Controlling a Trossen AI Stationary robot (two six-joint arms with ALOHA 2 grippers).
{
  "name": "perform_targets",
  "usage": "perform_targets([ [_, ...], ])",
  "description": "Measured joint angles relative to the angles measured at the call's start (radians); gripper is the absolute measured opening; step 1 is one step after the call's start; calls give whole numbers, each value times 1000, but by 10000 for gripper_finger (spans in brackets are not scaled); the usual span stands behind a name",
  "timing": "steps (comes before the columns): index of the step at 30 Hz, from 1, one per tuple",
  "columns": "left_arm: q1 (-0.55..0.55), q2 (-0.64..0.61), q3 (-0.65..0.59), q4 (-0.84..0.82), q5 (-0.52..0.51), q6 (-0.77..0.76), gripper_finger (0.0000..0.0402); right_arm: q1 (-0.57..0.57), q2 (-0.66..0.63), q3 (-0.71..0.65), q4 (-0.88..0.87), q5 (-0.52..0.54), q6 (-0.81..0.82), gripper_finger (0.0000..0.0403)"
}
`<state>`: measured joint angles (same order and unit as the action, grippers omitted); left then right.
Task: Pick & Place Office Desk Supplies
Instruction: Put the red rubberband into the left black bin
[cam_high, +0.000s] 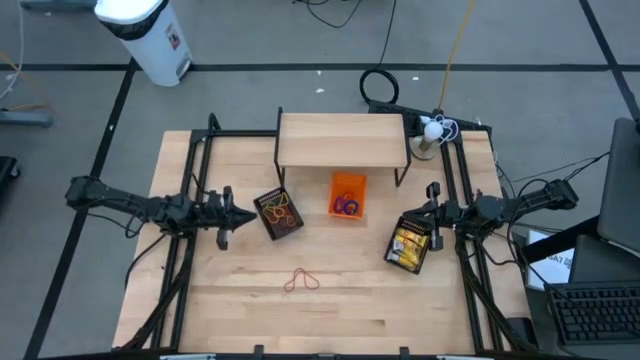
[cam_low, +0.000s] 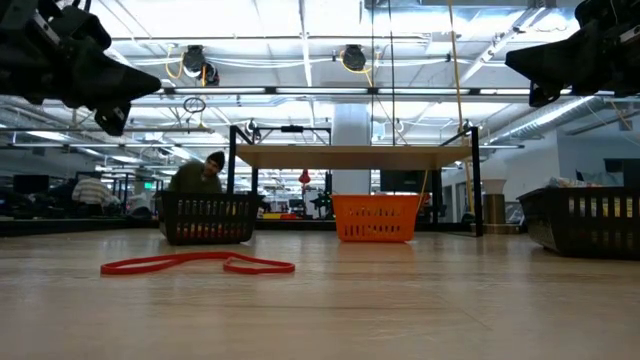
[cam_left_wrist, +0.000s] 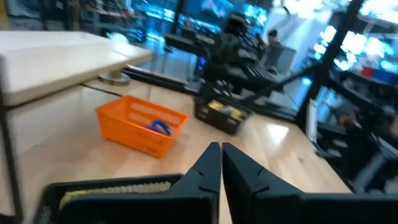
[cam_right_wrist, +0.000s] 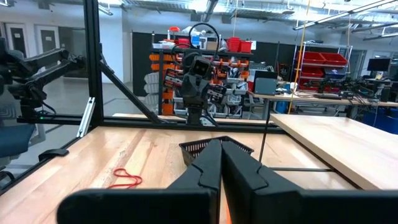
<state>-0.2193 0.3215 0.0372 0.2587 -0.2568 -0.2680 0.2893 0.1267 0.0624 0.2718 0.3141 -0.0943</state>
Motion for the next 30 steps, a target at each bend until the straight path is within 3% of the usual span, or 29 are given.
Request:
perform_targets([
  [6,-104,214,117,-8,-67,3,2,0,0,0,1,1,-1,4],
  [16,-224,731,495,-136,-140,-53,8,0,0,0,0,2,-4,4],
  [23,-280,1096,720,-159,-60,-57,90,0,0,0,-6,0,3,4],
  [30,-293,1372,945,-364,59,-121,183,0,0,0,-10,-1,16,4],
])
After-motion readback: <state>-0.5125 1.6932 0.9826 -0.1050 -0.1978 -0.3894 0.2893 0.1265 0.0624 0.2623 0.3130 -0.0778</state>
